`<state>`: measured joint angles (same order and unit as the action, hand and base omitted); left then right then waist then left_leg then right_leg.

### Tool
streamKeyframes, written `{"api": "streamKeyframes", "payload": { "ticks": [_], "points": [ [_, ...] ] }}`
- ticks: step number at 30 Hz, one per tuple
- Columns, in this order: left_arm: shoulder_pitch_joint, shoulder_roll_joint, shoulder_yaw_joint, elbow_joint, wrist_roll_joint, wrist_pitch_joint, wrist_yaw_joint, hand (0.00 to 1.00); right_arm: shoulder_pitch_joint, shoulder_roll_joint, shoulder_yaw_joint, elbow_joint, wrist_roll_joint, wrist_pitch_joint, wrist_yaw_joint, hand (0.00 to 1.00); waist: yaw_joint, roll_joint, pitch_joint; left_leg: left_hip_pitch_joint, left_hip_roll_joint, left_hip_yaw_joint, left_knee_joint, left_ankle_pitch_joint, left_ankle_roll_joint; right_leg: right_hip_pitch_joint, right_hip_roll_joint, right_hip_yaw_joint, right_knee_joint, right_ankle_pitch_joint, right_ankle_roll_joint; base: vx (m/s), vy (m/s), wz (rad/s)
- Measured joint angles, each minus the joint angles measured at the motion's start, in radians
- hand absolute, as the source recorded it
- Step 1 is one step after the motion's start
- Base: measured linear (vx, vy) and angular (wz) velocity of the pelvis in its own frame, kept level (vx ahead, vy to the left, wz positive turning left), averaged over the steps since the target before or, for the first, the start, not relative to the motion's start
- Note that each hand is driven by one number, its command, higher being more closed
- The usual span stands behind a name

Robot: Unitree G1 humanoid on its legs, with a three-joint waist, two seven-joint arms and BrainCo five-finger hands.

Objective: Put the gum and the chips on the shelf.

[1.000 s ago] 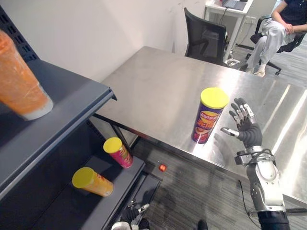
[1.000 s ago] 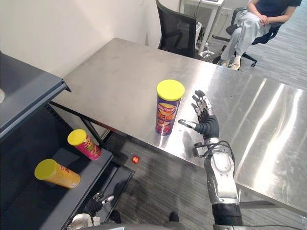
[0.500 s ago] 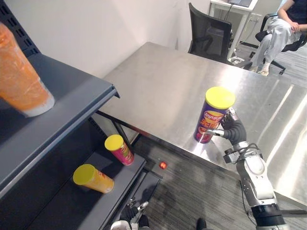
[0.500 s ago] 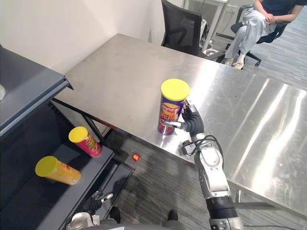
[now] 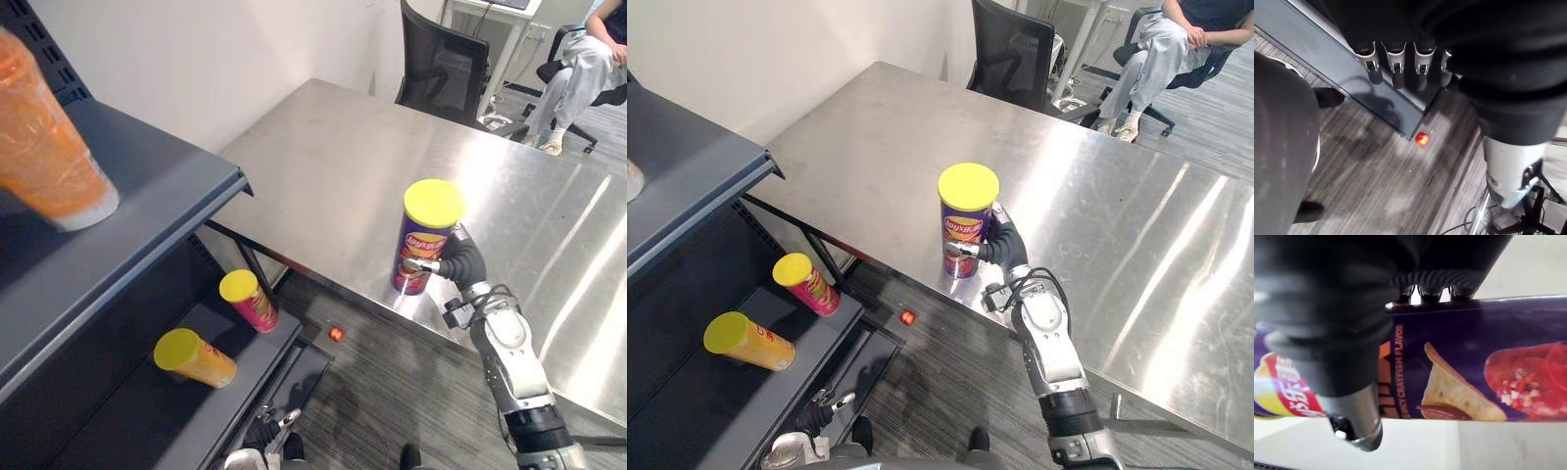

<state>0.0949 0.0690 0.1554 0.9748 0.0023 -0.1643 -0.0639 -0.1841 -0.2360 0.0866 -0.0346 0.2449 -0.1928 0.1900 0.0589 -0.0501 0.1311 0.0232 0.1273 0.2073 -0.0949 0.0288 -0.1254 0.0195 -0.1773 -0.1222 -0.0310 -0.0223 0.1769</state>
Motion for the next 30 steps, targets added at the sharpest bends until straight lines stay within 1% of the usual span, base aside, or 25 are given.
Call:
{"api": "streamKeyframes", "payload": {
  "ticks": [10,14,17,19,20,22,24,29,30],
  "points": [
    [-0.008,0.0,0.003,0.001,0.002,0.001,0.002,0.0,-0.01,0.011,-0.012,0.012,-0.01,0.005,-0.025,1.0,0.003,-0.005,0.003,0.017,0.001,0.025,0.0,-0.001,-0.001,0.001,0.001,0.024,0.0,0.002,-0.002,0.0,-0.001,-0.05],
    [-0.008,0.0,0.009,-0.001,0.003,0.001,0.005,0.0,-0.001,0.011,-0.1,-0.011,-0.011,0.011,-0.042,1.0,0.0,-0.008,0.004,0.023,0.006,0.037,0.0,0.0,-0.001,-0.002,0.005,0.044,0.0,0.007,-0.009,-0.02,-0.005,-0.12],
    [-0.005,-0.001,0.01,-0.001,0.003,0.001,0.014,0.0,0.042,0.011,-0.178,-0.119,-0.002,0.01,-0.052,1.0,-0.004,-0.008,0.004,0.033,0.009,0.052,0.0,-0.001,-0.002,-0.003,0.008,0.062,0.0,0.007,-0.01,-0.02,-0.008,-0.17],
    [0.0,-0.001,0.01,0.0,0.004,0.001,0.015,0.0,0.07,0.011,-0.224,-0.189,0.01,0.006,-0.051,1.0,-0.016,-0.008,0.004,0.035,0.009,0.057,0.0,-0.001,-0.002,-0.006,0.009,0.068,0.001,0.008,-0.011,-0.02,-0.003,-0.1],
    [0.005,-0.001,0.014,-0.002,0.003,0.001,0.016,0.0,0.085,0.011,-0.247,-0.225,0.013,0.004,-0.051,1.0,-0.028,-0.009,0.003,0.035,0.01,0.06,0.0,-0.001,-0.002,-0.01,0.01,0.073,0.004,0.008,-0.011,-0.03,-0.001,-0.09],
    [0.009,-0.002,0.022,-0.002,0.003,0.001,0.017,0.0,0.134,0.011,-0.29,-0.28,0.044,-0.01,-0.049,1.0,-0.033,-0.01,0.002,0.042,0.012,0.072,0.0,-0.001,-0.002,-0.015,0.013,0.082,0.012,0.008,-0.011,-0.03,-0.003,-0.15],
    [0.01,-0.009,0.038,-0.002,0.003,0.001,0.017,0.0,0.161,0.013,-0.308,-0.302,0.05,-0.012,-0.047,1.0,-0.033,-0.011,0.002,0.051,0.014,0.082,0.0,-0.002,-0.003,-0.015,0.014,0.092,0.015,0.008,-0.011,-0.02,-0.002,-0.16],
    [0.031,-0.01,0.05,-0.001,0.003,0.001,0.018,0.0,0.244,0.056,-0.353,-0.364,0.072,-0.021,-0.03,1.0,-0.054,-0.015,-0.03,0.057,0.015,0.088,0.0,-0.003,-0.004,-0.017,0.017,0.098,0.018,0.008,-0.011,-0.01,-0.001,-0.05],
    [0.032,-0.017,0.064,-0.001,0.003,0.001,0.018,0.0,0.263,0.071,-0.36,-0.384,0.072,-0.022,-0.031,1.0,-0.054,-0.015,-0.031,0.063,0.015,0.093,0.0,-0.004,-0.006,-0.017,0.017,0.103,0.026,0.008,-0.011,-0.02,0.008,-0.11]
  ]
}}
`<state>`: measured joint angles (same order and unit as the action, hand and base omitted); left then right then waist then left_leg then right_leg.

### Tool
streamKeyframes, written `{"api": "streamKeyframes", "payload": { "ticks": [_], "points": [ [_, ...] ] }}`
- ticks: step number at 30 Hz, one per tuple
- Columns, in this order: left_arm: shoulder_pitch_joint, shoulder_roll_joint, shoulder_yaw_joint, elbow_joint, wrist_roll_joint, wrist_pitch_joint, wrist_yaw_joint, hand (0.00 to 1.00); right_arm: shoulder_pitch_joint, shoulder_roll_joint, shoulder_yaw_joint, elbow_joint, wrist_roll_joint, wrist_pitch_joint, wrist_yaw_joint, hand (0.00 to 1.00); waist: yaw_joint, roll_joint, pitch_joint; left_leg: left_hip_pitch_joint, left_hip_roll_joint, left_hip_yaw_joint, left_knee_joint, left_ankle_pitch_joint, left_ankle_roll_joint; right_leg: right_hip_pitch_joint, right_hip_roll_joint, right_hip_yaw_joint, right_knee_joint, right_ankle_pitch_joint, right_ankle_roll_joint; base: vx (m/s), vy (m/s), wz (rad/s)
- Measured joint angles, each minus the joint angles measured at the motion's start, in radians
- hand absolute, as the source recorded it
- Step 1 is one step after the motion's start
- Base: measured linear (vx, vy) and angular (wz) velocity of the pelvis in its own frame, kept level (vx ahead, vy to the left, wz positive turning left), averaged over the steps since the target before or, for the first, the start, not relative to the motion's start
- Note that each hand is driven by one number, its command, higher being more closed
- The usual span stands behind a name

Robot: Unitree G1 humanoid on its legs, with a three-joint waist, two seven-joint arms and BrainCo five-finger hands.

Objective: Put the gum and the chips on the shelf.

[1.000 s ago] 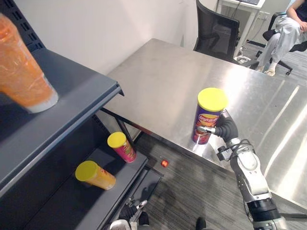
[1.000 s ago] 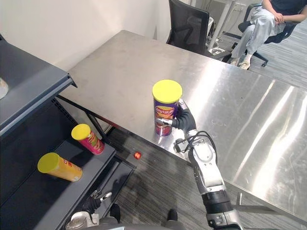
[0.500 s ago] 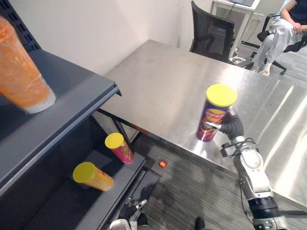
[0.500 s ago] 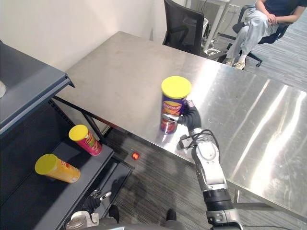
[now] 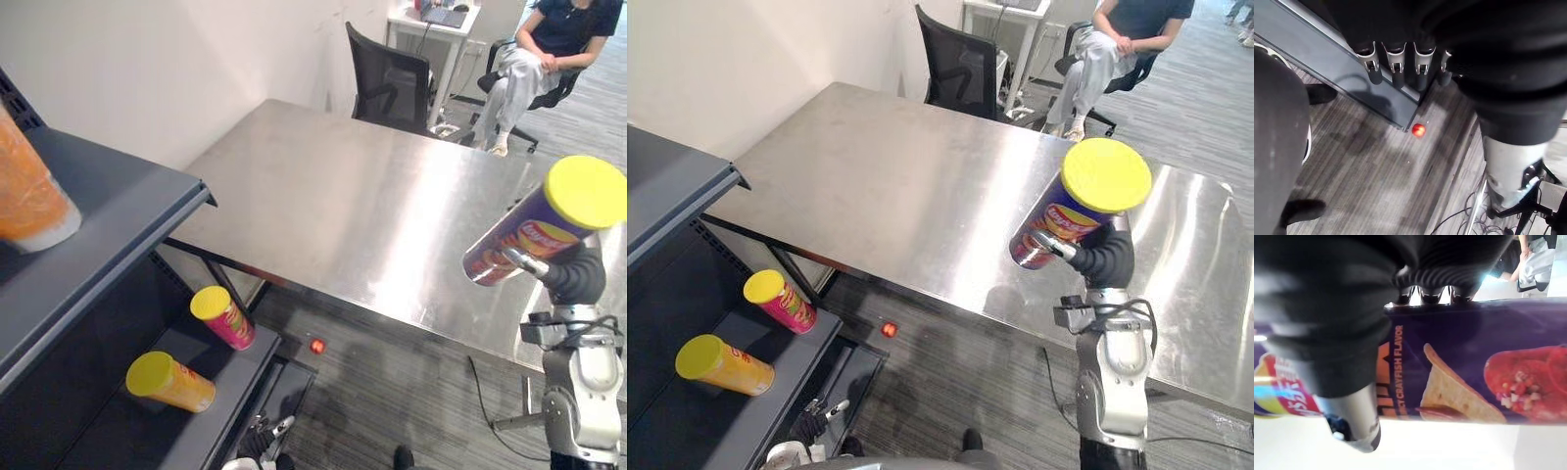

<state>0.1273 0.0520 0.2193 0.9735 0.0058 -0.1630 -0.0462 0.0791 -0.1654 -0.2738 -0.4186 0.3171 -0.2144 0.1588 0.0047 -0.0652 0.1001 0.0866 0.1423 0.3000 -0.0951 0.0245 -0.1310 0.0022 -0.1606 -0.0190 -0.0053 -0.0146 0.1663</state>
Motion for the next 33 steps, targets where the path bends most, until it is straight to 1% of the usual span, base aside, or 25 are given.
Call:
{"api": "streamKeyframes", "payload": {
  "ticks": [2,4,6,8,11,12,13,14,15,16,17,18,19,20,21,22,23,24,26,27,28,29,30,31,33],
  "points": [
    [0.002,-0.009,0.023,0.0,-0.001,0.0,0.001,0.0,0.024,0.015,0.003,-0.021,0.0,-0.006,0.002,1.0,0.0,0.001,0.0,0.004,0.0,0.008,0.0,0.0,0.0,-0.02,0.0,0.006,0.042,-0.014,-0.008,-0.04,0.008,-0.15],
    [0.002,-0.008,0.023,-0.002,-0.004,0.001,0.001,0.0,0.03,0.032,0.021,-0.026,0.0,-0.007,0.001,1.0,0.0,-0.006,0.006,-0.007,-0.003,0.006,0.03,-0.01,0.001,-0.071,-0.008,0.019,0.153,-0.062,-0.01,-0.06,-0.013,0.03],
    [0.002,-0.007,0.023,-0.017,-0.008,0.002,0.003,0.0,0.03,0.035,0.059,-0.026,0.001,-0.007,0.001,1.0,0.001,-0.009,0.013,-0.054,0.002,-0.03,0.138,-0.055,0.003,-0.084,-0.022,0.002,0.224,-0.099,-0.012,-0.05,-0.038,0.4],
    [0.001,-0.01,0.024,-0.025,-0.045,0.001,0.004,0.0,0.03,0.035,0.114,-0.025,0.001,-0.009,0.002,1.0,0.006,0.004,0.029,-0.108,0.015,-0.099,0.215,-0.074,0.0,-0.063,-0.024,-0.056,0.249,-0.121,-0.017,-0.09,-0.063,0.85],
    [-0.001,-0.017,0.022,-0.039,-0.076,0.001,0.006,0.0,0.028,0.036,0.163,-0.015,0.001,-0.013,-0.005,1.0,0.013,0.035,0.051,-0.199,0.023,-0.246,0.23,-0.048,-0.007,-0.055,-0.02,-0.206,0.277,-0.154,-0.048,-0.16,-0.115,1.46],
    [-0.004,-0.018,0.021,-0.049,-0.077,0.001,0.007,0.0,0.023,0.032,0.163,-0.012,-0.001,-0.013,-0.009,1.0,0.025,0.047,0.06,-0.238,0.033,-0.284,0.201,-0.032,0.013,-0.068,-0.013,-0.269,0.309,-0.169,-0.069,-0.18,-0.203,1.66],
    [-0.005,-0.006,0.02,-0.051,-0.073,0.001,0.013,0.0,0.017,0.03,0.162,-0.005,-0.002,-0.013,-0.016,1.0,0.031,0.047,0.06,-0.244,0.054,-0.233,0.141,-0.048,0.095,-0.06,-0.008,-0.329,0.295,-0.174,-0.08,-0.14,-0.177,1.75],
    [-0.01,0.001,0.023,-0.044,-0.076,0.001,0.015,0.0,0.009,0.029,0.158,0.0,-0.003,-0.014,-0.025,1.0,0.032,0.031,0.061,-0.249,0.061,-0.172,0.136,-0.075,0.154,-0.05,-0.014,-0.36,0.267,-0.174,-0.09,-0.15,-0.186,1.82],
    [-0.024,0.007,0.033,-0.042,-0.081,0.0,0.018,0.0,-0.025,0.026,0.13,0.014,-0.005,-0.016,-0.042,1.0,0.03,0.03,0.078,-0.3,0.093,-0.044,0.242,-0.085,0.195,-0.041,-0.045,-0.45,0.264,-0.171,-0.104,-0.09,-0.075,1.43],
    [-0.025,0.006,0.035,-0.046,-0.083,-0.002,0.018,0.0,-0.045,0.024,0.113,0.024,-0.006,-0.015,-0.05,1.0,0.031,0.039,0.085,-0.323,0.109,0.023,0.347,-0.076,0.215,-0.04,-0.057,-0.48,0.282,-0.173,-0.107,-0.16,-0.139,1.7],
    [0.001,0.003,0.031,-0.054,-0.08,0.0,0.017,0.0,-0.07,0.019,0.081,0.043,-0.007,-0.016,-0.077,1.0,0.038,0.065,0.082,-0.305,0.136,0.161,0.568,-0.086,0.237,-0.025,-0.078,-0.548,0.326,-0.19,-0.113,-0.11,-0.102,1.35],
    [0.011,0.002,0.031,-0.06,-0.08,0.0,0.016,0.0,-0.071,0.02,0.079,0.041,-0.008,-0.021,-0.085,1.0,0.032,0.097,0.075,-0.309,0.127,0.187,0.543,-0.064,0.225,-0.022,-0.074,-0.578,0.348,-0.194,-0.113,-0.09,-0.121,1.46],
    [0.019,-0.002,0.025,-0.062,-0.08,0.0,0.015,0.0,-0.069,0.021,0.064,0.043,-0.007,-0.03,-0.088,1.0,0.024,0.099,0.076,-0.315,0.108,0.188,0.501,-0.03,0.233,-0.026,-0.08,-0.593,0.357,-0.201,-0.125,-0.09,-0.052,1.48],
    [0.026,0.016,0.034,-0.068,-0.081,-0.003,0.009,0.0,-0.066,0.025,0.028,0.048,-0.01,-0.033,-0.089,1.0,0.013,0.054,0.075,-0.293,0.038,0.176,0.365,0.03,0.233,-0.033,-0.111,-0.62,0.296,-0.205,-0.125,-0.13,-0.059,1.44],
    [0.026,0.019,0.074,-0.051,-0.081,0.01,0.005,0.0,-0.075,0.033,0.015,0.061,-0.02,-0.033,-0.087,1.0,0.029,0.063,0.071,-0.279,0.08,0.252,0.532,-0.094,0.239,-0.027,-0.115,-0.677,0.284,-0.18,-0.12,-0.12,-0.061,1.25],
    [0.043,0.02,0.086,-0.048,-0.081,0.015,0.003,0.0,-0.074,0.038,0.015,0.062,-0.027,-0.034,-0.09,1.0,0.028,0.054,0.076,-0.255,0.1,0.275,0.586,-0.133,0.222,-0.019,-0.113,-0.699,0.286,-0.175,-0.122,-0.09,-0.072,1.07],
    [0.072,0.02,0.104,-0.029,-0.081,0.017,-0.001,0.0,-0.069,0.05,0.001,0.063,-0.033,-0.034,-0.092,1.0,0.021,0.068,0.07,-0.195,0.131,0.295,0.606,-0.173,0.176,-0.003,-0.112,-0.753,0.287,-0.174,-0.124,-0.1,-0.002,1.3],
    [0.075,0.018,0.109,-0.012,-0.081,0.022,-0.003,0.0,-0.062,0.052,-0.029,0.065,-0.033,-0.036,-0.106,1.0,0.012,0.077,0.065,-0.144,0.149,0.293,0.579,-0.194,0.141,0.005,-0.112,-0.805,0.287,-0.172,-0.12,-0.15,0.071,1.48],
    [0.081,0.015,0.122,-0.009,-0.08,0.021,-0.005,0.0,-0.06,0.052,-0.062,0.066,-0.033,-0.036,-0.116,1.0,0.008,0.09,0.057,-0.103,0.152,0.292,0.478,-0.197,0.084,0.0,-0.115,-0.862,0.29,-0.163,-0.114,-0.15,0.139,1.08],
    [0.079,0.014,0.148,-0.006,-0.078,0.021,-0.005,0.0,-0.06,0.055,-0.075,0.069,-0.033,-0.036,-0.121,1.0,0.003,0.097,0.052,-0.099,0.132,0.3,0.393,-0.209,0.057,-0.009,-0.118,-0.902,0.289,-0.15,-0.109,-0.15,0.205,0.98],
    [0.077,0.019,0.173,-0.006,-0.072,0.021,-0.003,0.0,-0.058,0.066,-0.082,0.07,-0.033,-0.036,-0.126,1.0,-0.003,0.085,0.053,-0.104,0.115,0.319,0.332,-0.213,0.033,-0.019,-0.125,-0.936,0.288,-0.135,-0.109,-0.15,0.214,0.87],
    [0.075,0.025,0.182,-0.005,-0.07,0.021,-0.001,0.0,-0.058,0.079,-0.081,0.071,-0.033,-0.036,-0.126,1.0,-0.001,0.069,0.056,-0.108,0.101,0.318,0.314,-0.205,0.026,-0.024,-0.133,-0.945,0.286,-0.127,-0.109,-0.13,0.216,0.62],
    [0.081,0.033,0.192,-0.005,-0.067,0.022,0.002,0.0,-0.059,0.1,-0.075,0.07,-0.035,-0.036,-0.125,1.0,0.002,0.047,0.047,-0.123,0.077,0.314,0.292,-0.19,0.036,-0.034,-0.147,-0.961,0.282,-0.106,-0.111,-0.09,0.215,0.36],
    [0.084,0.032,0.194,-0.005,-0.059,0.022,0.003,0.0,-0.059,0.106,-0.075,0.068,-0.036,-0.038,-0.126,1.0,0.0,0.037,0.045,-0.123,0.056,0.305,0.271,-0.183,0.047,-0.033,-0.157,-0.966,0.272,-0.08,-0.112,-0.07,0.215,0.31],
    [0.077,0.033,0.193,-0.006,-0.034,0.021,0.006,0.0,-0.057,0.106,-0.082,0.068,-0.045,-0.039,-0.133,1.0,-0.007,0.036,0.046,-0.125,0.032,0.289,0.246,-0.172,0.064,-0.032,-0.175,-0.966,0.271,-0.04,-0.118,-0.04,0.201,0.29]
  ]
}}
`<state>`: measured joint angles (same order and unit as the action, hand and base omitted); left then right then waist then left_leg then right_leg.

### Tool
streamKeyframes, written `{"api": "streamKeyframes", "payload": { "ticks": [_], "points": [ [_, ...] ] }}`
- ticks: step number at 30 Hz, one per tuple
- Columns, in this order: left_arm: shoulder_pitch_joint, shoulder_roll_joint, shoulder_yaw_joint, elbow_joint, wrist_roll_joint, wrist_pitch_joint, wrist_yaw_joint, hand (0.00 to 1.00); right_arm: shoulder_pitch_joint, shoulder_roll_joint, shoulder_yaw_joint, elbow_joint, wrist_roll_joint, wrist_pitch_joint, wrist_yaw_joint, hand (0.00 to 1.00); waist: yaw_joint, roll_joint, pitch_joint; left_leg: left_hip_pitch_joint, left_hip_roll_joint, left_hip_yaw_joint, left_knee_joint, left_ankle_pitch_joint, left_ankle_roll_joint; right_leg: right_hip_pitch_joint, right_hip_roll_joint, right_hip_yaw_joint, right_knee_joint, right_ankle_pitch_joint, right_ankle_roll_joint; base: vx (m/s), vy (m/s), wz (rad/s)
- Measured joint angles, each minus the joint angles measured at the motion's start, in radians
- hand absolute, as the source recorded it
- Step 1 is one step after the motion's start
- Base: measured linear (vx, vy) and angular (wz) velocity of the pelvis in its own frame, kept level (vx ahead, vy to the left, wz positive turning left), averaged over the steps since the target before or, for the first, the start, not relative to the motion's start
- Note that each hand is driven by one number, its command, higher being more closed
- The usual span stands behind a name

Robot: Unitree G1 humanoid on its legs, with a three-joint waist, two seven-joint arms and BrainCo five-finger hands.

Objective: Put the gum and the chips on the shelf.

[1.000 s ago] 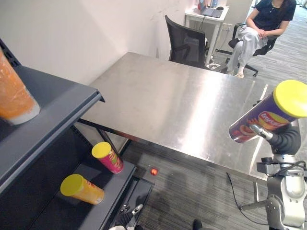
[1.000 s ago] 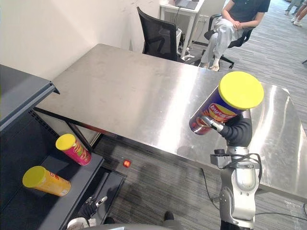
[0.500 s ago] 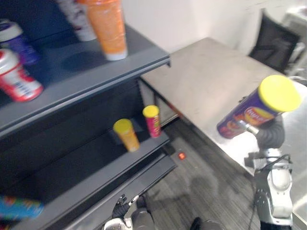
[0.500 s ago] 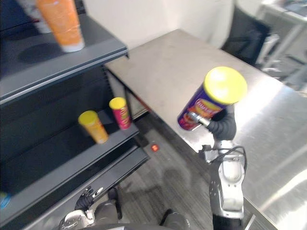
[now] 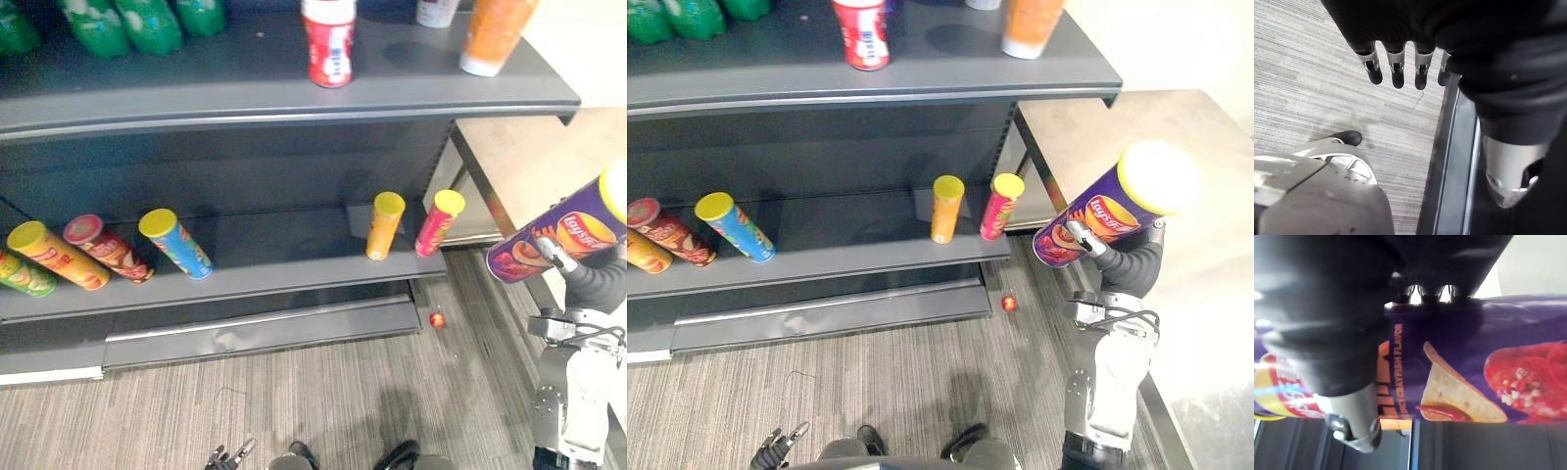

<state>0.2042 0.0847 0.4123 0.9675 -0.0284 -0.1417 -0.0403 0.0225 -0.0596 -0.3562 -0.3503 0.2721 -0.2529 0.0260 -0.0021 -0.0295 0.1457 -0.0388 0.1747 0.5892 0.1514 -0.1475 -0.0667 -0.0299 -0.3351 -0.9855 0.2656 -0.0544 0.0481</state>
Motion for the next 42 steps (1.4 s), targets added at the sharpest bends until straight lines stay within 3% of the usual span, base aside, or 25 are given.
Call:
{"api": "streamKeyframes", "payload": {
  "ticks": [3,8,20,26,28,30,32,33,35,37,41,42],
  "points": [
    [-0.019,0.008,0.005,-0.001,0.009,-0.002,0.006,0.0,0.001,0.003,-0.001,0.003,-0.029,0.0,-0.024,1.0,-0.013,-0.005,0.002,-0.007,-0.02,-0.024,-0.029,0.017,0.025,-0.003,-0.009,0.006,-0.006,0.059,-0.006,-0.02,0.208,0.27],
    [-0.011,0.004,0.071,0.0,0.008,-0.002,0.018,0.0,0.001,0.021,0.003,0.009,-0.04,0.0,-0.027,1.0,0.011,-0.03,0.006,0.027,-0.029,0.008,-0.067,0.027,0.036,-0.001,0.024,0.086,-0.064,0.117,-0.002,0.0,0.082,-0.13],
    [-0.015,-0.02,0.107,0.008,0.007,-0.003,0.004,0.0,0.028,0.027,0.002,0.01,-0.04,0.001,-0.002,1.0,0.006,-0.04,0.011,0.094,-0.039,0.054,-0.168,0.073,0.016,0.001,0.055,0.149,-0.098,0.117,-0.002,0.02,-0.046,-0.13],
    [-0.017,-0.023,0.077,-0.032,0.0,-0.011,-0.002,0.0,0.021,0.026,0.136,0.046,-0.042,0.001,0.008,1.0,0.016,-0.051,0.024,0.067,-0.017,0.028,-0.093,0.044,0.02,0.034,0.055,0.141,-0.106,0.124,0.006,0.03,-0.032,0.16],
    [-0.025,-0.019,0.04,-0.046,-0.001,-0.014,-0.001,0.0,0.013,0.02,0.211,0.05,-0.08,0.002,0.014,1.0,0.048,-0.053,0.039,0.049,-0.006,0.026,-0.047,0.017,0.024,0.036,0.052,0.141,-0.104,0.135,0.006,0.0,0.026,0.08],
    [-0.025,-0.02,0.022,-0.046,-0.001,-0.013,-0.002,0.0,0.008,0.018,0.251,0.05,-0.108,0.002,0.027,1.0,0.058,-0.043,0.046,0.052,-0.016,0.009,-0.067,0.016,0.027,0.031,0.038,0.148,-0.08,0.156,0.01,0.0,0.076,0.25],
    [-0.023,-0.017,0.012,-0.047,-0.001,-0.013,0.003,0.0,0.009,0.016,0.273,0.05,-0.119,0.005,0.03,1.0,0.054,-0.033,0.053,0.081,-0.042,-0.032,-0.104,0.027,0.044,0.004,0.0,0.251,0.029,0.161,0.003,0.04,0.099,0.51],
    [-0.022,-0.01,-0.011,-0.049,-0.001,-0.013,0.007,0.0,0.007,0.007,0.286,0.052,-0.121,0.005,0.031,1.0,0.046,-0.011,0.065,0.093,-0.049,-0.075,-0.123,0.035,0.058,-0.056,-0.004,0.428,0.128,0.146,-0.028,0.08,0.092,0.73],
    [-0.022,0.015,-0.049,-0.047,-0.001,-0.025,0.019,0.0,0.007,0.007,0.308,0.052,-0.142,0.005,0.049,1.0,0.032,-0.001,0.07,0.089,-0.036,-0.141,-0.143,0.051,0.063,-0.116,0.134,0.791,0.112,0.044,0.009,0.08,0.044,0.93],
    [-0.031,0.033,-0.045,-0.018,-0.001,-0.023,0.028,0.0,0.011,0.007,0.332,0.05,-0.146,0.005,0.049,1.0,0.029,-0.009,0.066,0.085,-0.044,-0.189,-0.151,0.057,0.061,-0.125,0.184,0.904,0.07,0.032,0.014,0.07,-0.034,0.9],
    [-0.043,0.038,-0.039,0.03,-0.009,-0.022,0.037,0.0,0.023,0.012,0.414,0.047,-0.146,0.006,0.065,1.0,0.035,-0.055,0.04,0.076,-0.093,-0.293,-0.15,0.063,0.044,-0.101,0.189,0.9,-0.09,0.068,0.049,0.11,-0.109,0.99],
    [-0.035,0.029,-0.027,0.031,-0.009,-0.022,0.037,0.0,0.018,0.019,0.44,0.044,-0.145,0.008,0.073,1.0,0.038,-0.047,0.041,0.075,-0.082,-0.297,-0.151,0.074,0.023,-0.07,0.201,0.902,-0.133,0.069,0.049,0.16,-0.171,0.34]
  ]
}}
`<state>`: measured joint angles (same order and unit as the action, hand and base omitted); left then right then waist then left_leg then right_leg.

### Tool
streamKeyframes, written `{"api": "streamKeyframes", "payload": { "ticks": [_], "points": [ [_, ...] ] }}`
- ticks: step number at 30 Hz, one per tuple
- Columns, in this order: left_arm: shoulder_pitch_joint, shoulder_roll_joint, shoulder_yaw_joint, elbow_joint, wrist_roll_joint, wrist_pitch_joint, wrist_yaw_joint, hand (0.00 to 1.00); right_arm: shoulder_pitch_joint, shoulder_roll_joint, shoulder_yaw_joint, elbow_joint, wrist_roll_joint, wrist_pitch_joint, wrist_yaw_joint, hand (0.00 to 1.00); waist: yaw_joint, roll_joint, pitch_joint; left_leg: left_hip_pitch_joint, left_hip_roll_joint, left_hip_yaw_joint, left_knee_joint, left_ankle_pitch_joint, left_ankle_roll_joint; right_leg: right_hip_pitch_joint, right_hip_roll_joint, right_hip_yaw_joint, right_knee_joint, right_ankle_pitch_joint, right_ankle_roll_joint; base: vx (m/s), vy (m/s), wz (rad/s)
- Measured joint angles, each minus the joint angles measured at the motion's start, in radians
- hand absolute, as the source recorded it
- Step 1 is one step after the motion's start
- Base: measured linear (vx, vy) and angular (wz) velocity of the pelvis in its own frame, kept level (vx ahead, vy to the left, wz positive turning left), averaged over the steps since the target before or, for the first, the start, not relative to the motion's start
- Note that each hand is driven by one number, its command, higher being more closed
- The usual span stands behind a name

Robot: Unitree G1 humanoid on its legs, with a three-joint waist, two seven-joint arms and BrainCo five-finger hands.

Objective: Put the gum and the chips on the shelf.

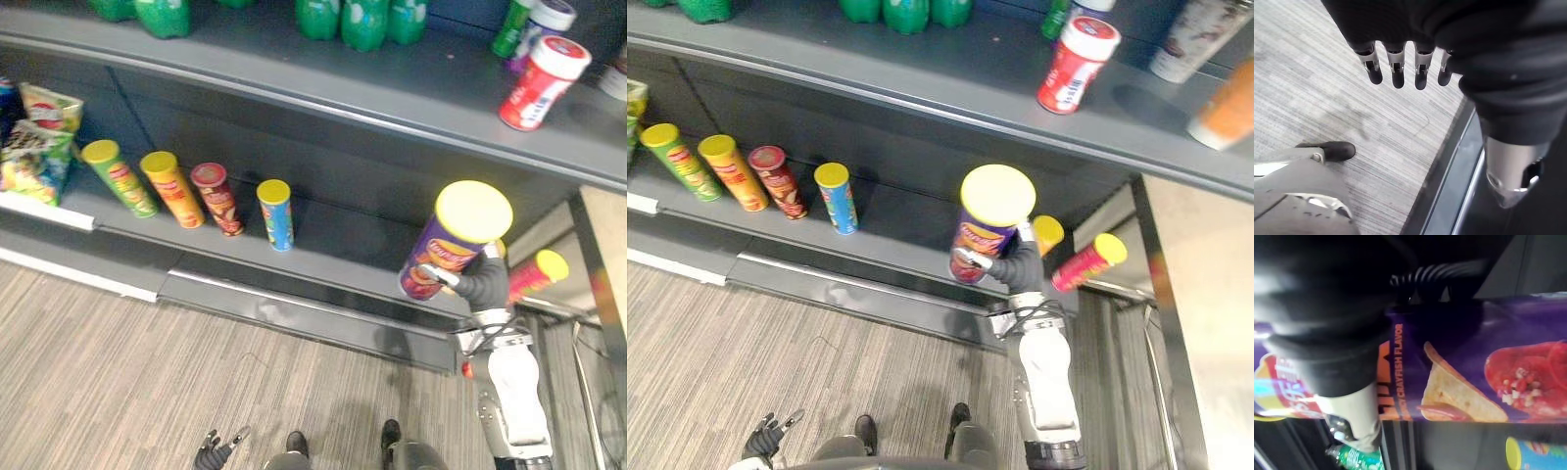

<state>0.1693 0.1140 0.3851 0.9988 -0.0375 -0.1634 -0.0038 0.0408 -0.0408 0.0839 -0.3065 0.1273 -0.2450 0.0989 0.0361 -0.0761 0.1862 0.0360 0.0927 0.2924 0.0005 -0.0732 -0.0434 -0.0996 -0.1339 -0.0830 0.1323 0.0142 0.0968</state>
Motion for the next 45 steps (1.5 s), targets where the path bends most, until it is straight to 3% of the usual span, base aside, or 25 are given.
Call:
{"api": "streamKeyframes", "payload": {
  "ticks": [7,19,24,29,31,37,40,45],
  "points": [
    [-0.016,-0.052,0.01,0.018,0.0,0.0,-0.004,0.0,0.067,0.0,0.018,-0.011,0.049,0.0,0.02,1.0,-0.01,0.022,-0.019,0.022,0.064,-0.031,-0.07,0.031,-0.067,0.077,0.068,-0.059,-0.115,0.0,0.0,0.08,-0.147,0.13],
    [-0.029,-0.038,-0.047,0.036,0.035,-0.001,0.024,0.0,0.159,-0.005,0.102,-0.015,0.047,-0.001,0.042,1.0,-0.026,0.027,-0.081,-0.015,0.035,-0.083,-0.101,0.06,-0.055,0.085,0.042,-0.115,-0.149,0.0,-0.001,-0.03,-0.001,0.17],
    [-0.078,-0.026,-0.164,0.015,0.069,-0.002,0.066,0.0,0.118,-0.012,0.131,0.087,0.046,-0.008,0.009,1.0,-0.033,0.022,-0.087,-0.094,0.016,-0.125,-0.102,0.098,-0.046,0.028,0.022,-0.147,-0.147,0.001,-0.002,-0.07,0.003,0.24],
    [-0.12,-0.034,-0.317,-0.138,0.1,-0.032,0.105,0.0,-0.022,-0.017,0.134,0.227,-0.016,-0.006,-0.095,1.0,-0.027,0.041,-0.031,-0.161,0.006,-0.168,-0.102,0.126,-0.046,-0.019,0.005,-0.191,-0.119,0.004,-0.006,-0.13,0.013,0.32],
    [-0.152,-0.033,-0.35,-0.221,0.098,-0.038,0.118,0.0,-0.113,-0.017,0.098,0.25,-0.061,-0.006,-0.157,1.0,-0.027,0.064,0.026,-0.202,0.005,-0.16,-0.101,0.141,-0.042,-0.061,-0.011,-0.216,-0.082,0.003,-0.006,-0.14,0.039,0.37],
    [-0.209,-0.028,-0.398,-0.379,0.088,-0.069,0.158,0.0,-0.342,-0.018,-0.041,0.365,-0.158,-0.006,-0.321,1.0,0.009,0.103,0.146,-0.3,-0.014,-0.163,-0.095,0.208,-0.029,-0.19,-0.056,-0.245,0.032,-0.019,-0.008,-0.09,0.049,0.24],
    [-0.218,-0.025,-0.407,-0.409,0.081,-0.071,0.167,0.0,-0.403,-0.02,-0.086,0.408,-0.168,-0.005,-0.371,1.0,0.021,0.11,0.176,-0.326,-0.029,-0.168,-0.094,0.222,-0.022,-0.237,-0.081,-0.247,0.093,-0.044,-0.004,-0.02,0.033,0.16],
    [-0.233,-0.017,-0.417,-0.475,0.079,-0.079,0.194,0.0,-0.573,-0.048,-0.219,0.495,-0.169,-0.003,-0.463,1.0,0.032,0.151,0.224,-0.413,-0.053,-0.18,-0.028,0.223,-0.01,-0.317,-0.124,-0.251,0.173,-0.069,-0.001,0.01,0.013,0.16]
  ]
}}
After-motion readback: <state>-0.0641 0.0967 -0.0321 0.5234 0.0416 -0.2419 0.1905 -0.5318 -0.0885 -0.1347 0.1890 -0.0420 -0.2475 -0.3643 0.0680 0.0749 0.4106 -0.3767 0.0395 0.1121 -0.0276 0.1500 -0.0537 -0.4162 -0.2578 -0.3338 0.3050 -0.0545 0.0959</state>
